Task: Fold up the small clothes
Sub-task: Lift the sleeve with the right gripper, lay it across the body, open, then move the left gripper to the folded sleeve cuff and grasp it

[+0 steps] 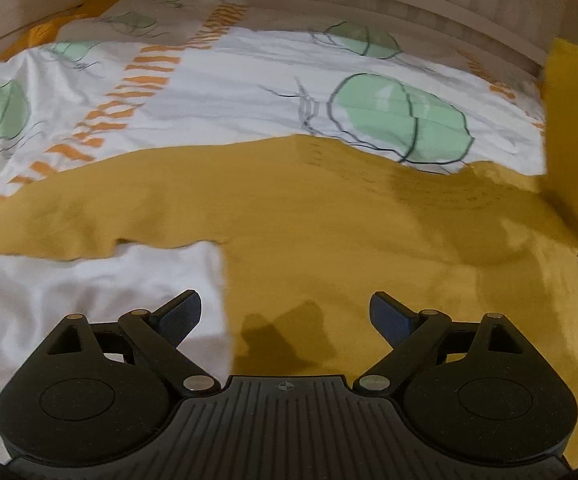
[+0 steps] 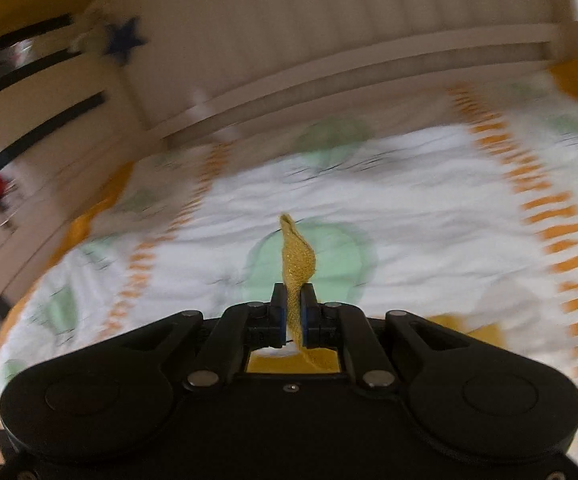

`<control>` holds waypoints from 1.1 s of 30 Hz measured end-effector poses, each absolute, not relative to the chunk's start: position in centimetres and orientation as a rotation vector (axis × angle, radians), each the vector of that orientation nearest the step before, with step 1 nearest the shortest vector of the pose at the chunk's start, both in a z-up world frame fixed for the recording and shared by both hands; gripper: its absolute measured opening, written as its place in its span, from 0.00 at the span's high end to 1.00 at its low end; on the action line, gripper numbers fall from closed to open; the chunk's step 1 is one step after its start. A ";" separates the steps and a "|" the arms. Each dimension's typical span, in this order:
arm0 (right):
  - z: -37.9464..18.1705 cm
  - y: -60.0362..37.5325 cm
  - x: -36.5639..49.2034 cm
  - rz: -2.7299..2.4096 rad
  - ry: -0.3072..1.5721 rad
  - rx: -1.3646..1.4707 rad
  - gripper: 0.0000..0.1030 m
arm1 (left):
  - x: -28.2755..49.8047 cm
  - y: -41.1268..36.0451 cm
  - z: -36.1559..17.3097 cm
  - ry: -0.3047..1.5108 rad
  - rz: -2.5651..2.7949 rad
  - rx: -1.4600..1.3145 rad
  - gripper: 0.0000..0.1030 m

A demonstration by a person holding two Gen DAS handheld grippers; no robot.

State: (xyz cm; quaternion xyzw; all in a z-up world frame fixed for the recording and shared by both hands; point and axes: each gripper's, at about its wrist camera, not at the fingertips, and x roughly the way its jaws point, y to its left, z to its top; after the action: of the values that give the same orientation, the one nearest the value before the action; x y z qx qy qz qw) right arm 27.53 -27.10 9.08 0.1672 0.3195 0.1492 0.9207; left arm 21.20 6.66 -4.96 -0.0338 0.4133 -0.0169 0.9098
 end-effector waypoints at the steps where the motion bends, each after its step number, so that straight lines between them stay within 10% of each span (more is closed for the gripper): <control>1: 8.6 -25.7 27.8 0.329 0.662 0.343 0.86 | 21.2 7.2 -5.0 0.854 -0.028 -0.072 0.11; 17: -2.5 -12.0 26.8 0.476 0.779 0.359 0.79 | 21.4 12.4 -5.6 0.916 -0.014 -0.162 0.11; 21: -3.1 -13.1 26.0 0.487 0.785 0.385 0.48 | 22.4 11.8 -5.5 0.927 -0.049 -0.177 0.11; 33: -2.2 -19.6 19.4 0.281 0.692 0.186 0.04 | 27.1 5.7 -5.8 0.960 -0.178 -0.150 0.12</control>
State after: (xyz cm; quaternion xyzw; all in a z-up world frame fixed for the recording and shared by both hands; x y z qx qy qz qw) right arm 19.38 -19.63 -2.18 0.0907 0.3373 0.1371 0.9269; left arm 27.11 5.75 -5.75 -0.0721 0.4607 -0.0856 0.8805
